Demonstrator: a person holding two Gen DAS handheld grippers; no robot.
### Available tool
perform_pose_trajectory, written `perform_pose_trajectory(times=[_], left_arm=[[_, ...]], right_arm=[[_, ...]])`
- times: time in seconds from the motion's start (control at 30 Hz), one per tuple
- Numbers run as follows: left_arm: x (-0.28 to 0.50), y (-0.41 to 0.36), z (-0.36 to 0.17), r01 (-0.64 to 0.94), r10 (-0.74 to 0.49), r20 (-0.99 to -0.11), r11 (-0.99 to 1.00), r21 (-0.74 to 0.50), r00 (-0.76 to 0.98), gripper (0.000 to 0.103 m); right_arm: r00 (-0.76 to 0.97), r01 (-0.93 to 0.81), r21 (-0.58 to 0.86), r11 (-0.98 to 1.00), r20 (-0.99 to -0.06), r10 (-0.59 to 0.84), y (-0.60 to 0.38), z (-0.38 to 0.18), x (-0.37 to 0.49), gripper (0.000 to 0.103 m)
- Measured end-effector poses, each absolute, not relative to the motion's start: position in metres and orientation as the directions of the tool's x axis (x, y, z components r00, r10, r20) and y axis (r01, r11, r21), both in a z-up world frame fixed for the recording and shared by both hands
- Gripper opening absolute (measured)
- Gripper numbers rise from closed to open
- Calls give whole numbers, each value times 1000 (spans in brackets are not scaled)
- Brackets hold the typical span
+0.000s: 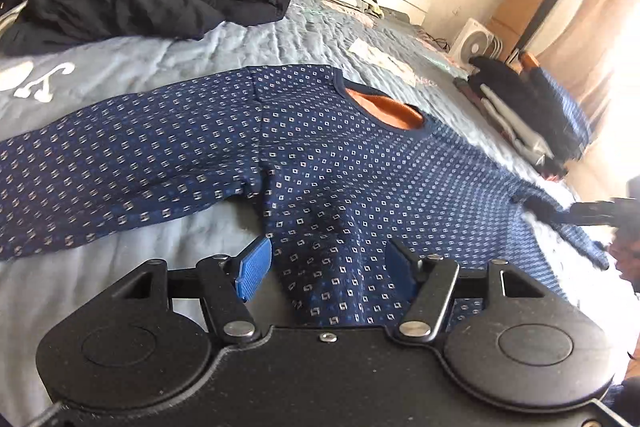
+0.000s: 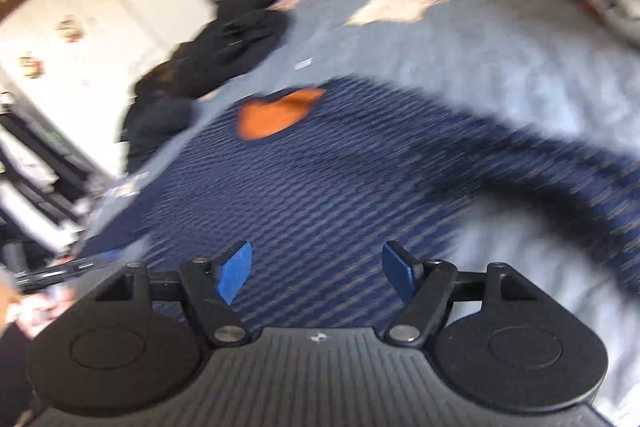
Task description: Fold clothes
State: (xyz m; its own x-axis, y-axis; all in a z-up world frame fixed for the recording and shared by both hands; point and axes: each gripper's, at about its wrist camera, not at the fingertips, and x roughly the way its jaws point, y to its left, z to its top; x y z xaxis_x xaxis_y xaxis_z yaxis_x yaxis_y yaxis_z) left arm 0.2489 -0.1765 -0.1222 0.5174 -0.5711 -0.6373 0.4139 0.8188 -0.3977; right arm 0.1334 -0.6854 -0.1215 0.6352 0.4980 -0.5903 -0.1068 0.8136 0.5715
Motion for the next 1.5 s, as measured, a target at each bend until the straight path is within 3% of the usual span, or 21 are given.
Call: perform_pose_trajectory(times=[0.17,0.23,0.27,0.3,0.5,0.63,0.67,0.73,0.77,0.8,1.1,1.13,1.17,1.2,1.33,1.5], left_arm=[[291,-181,-156,248,-531,-665,843,-477,525,65],[299,-181,-162,226,-531,-647,838,-497,547,62],[303,-183,-164,215,-526,-644,839,-500,555,48],[304,-184,-163,228,-521,-648,845,-484,556,8],[303,-168,-146,279,-505,-634,860,-427,585,6],[298,-163,-132,284,-473,-697,881,-378,539,9],[292,-162,-127,287,-460,-709,888,-360,534,14],[267,-154,-116,318,-468,-704,883,-345,534,45],[249,-149,-113,335,-473,-700,879,-338,535,68],[231,-144,-109,352,-480,-695,875,-332,535,75],[111,-134,-146,430,-532,-764,824,-368,365,75],[107,-134,-149,423,-537,-756,825,-376,374,73],[103,-133,-151,406,-542,-748,827,-390,384,54],[101,-131,-152,377,-546,-745,829,-414,382,7],[80,-123,-143,386,-564,-726,818,-427,394,5],[76,-98,-133,309,-490,-746,870,-385,450,6]], right_arm=[[621,-149,683,715,-498,605,-633,-156,104,76],[592,-158,679,717,-516,619,-620,-173,99,76],[582,-156,674,722,-528,619,-616,-181,99,76],[572,-153,670,727,-540,618,-613,-189,98,76],[570,-224,591,775,-565,596,-605,-189,89,77],[560,-257,531,807,-599,572,-596,-182,79,78],[558,-263,524,810,-603,571,-592,-180,78,79],[553,-275,510,815,-610,568,-584,-176,75,80],[551,-281,502,818,-613,566,-580,-174,74,80],[549,-287,495,820,-617,564,-576,-172,73,80],[531,-333,506,796,-597,602,-548,-161,70,81],[530,-338,505,794,-596,604,-546,-160,69,81],[529,-344,503,793,-594,606,-543,-158,68,81],[528,-349,502,791,-593,608,-541,-157,67,81],[514,-364,506,782,-591,622,-537,-154,64,81],[486,-389,502,773,-601,635,-533,-154,68,81]])
